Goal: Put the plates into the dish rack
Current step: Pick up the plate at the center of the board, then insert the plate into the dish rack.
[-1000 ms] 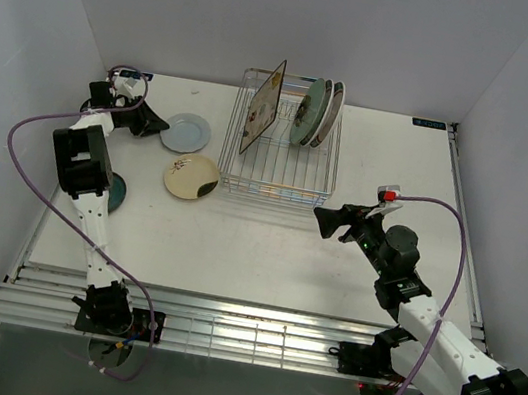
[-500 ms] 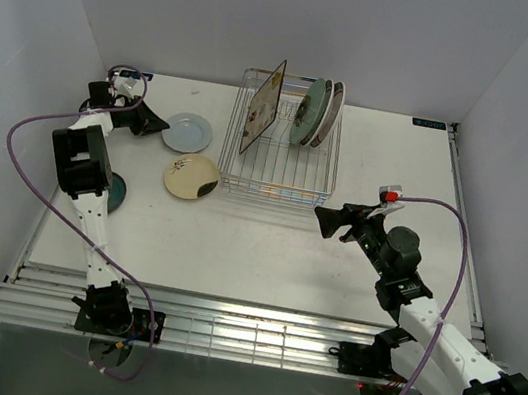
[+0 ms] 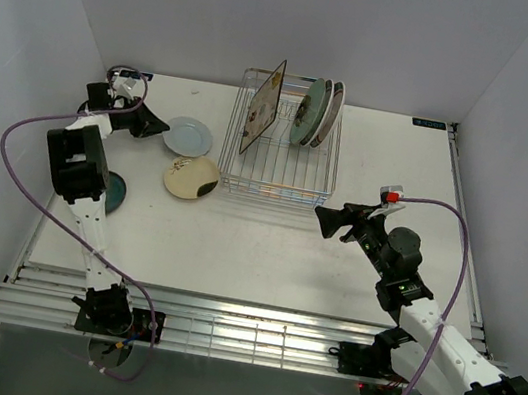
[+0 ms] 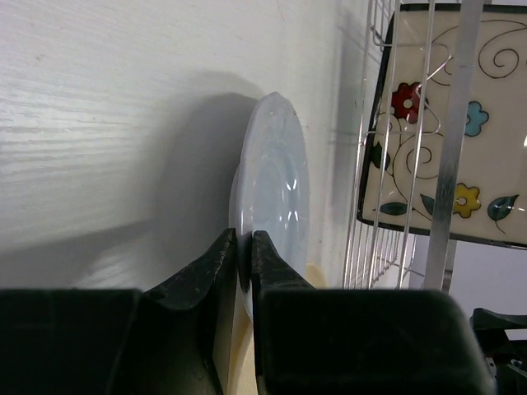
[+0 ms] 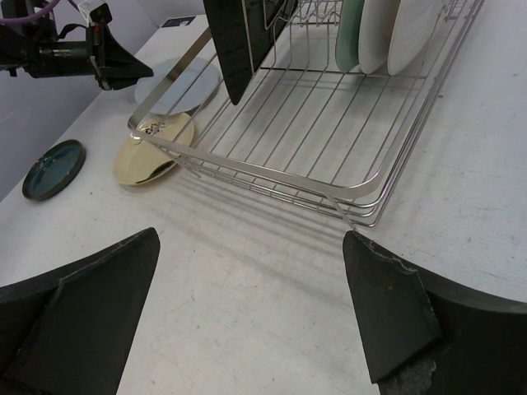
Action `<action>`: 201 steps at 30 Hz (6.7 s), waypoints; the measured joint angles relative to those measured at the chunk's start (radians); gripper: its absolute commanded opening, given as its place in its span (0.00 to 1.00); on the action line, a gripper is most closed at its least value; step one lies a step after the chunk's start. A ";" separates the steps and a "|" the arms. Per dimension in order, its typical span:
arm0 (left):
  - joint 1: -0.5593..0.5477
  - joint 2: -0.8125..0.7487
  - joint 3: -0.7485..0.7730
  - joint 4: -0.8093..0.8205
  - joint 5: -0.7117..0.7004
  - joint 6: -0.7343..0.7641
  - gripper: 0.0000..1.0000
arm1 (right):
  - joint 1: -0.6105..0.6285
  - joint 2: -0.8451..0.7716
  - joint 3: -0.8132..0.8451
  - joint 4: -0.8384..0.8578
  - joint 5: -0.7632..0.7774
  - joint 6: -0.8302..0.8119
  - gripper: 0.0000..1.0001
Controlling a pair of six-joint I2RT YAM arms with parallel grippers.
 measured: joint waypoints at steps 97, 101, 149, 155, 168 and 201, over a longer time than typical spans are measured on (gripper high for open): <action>-0.235 -1.014 -0.398 -0.024 0.211 0.105 0.00 | 0.114 0.975 0.420 0.735 -0.583 0.494 0.94; -0.235 -1.014 -0.398 -0.024 0.209 0.101 0.00 | 0.116 1.027 0.505 0.738 -0.575 0.513 0.94; -0.233 -0.996 -0.398 -0.024 0.240 0.075 0.07 | 0.229 1.127 0.853 0.745 -0.616 0.457 0.08; -0.233 -0.987 -0.397 -0.019 0.245 0.074 0.56 | 0.230 1.127 0.853 0.732 -0.607 0.460 0.08; -0.234 -1.019 -0.396 -0.016 0.172 0.092 0.98 | 0.236 1.069 0.845 0.649 -0.554 0.360 0.08; -0.234 -1.178 -0.582 0.198 -0.317 0.154 0.98 | 0.240 0.661 0.785 -0.156 0.436 -0.036 0.08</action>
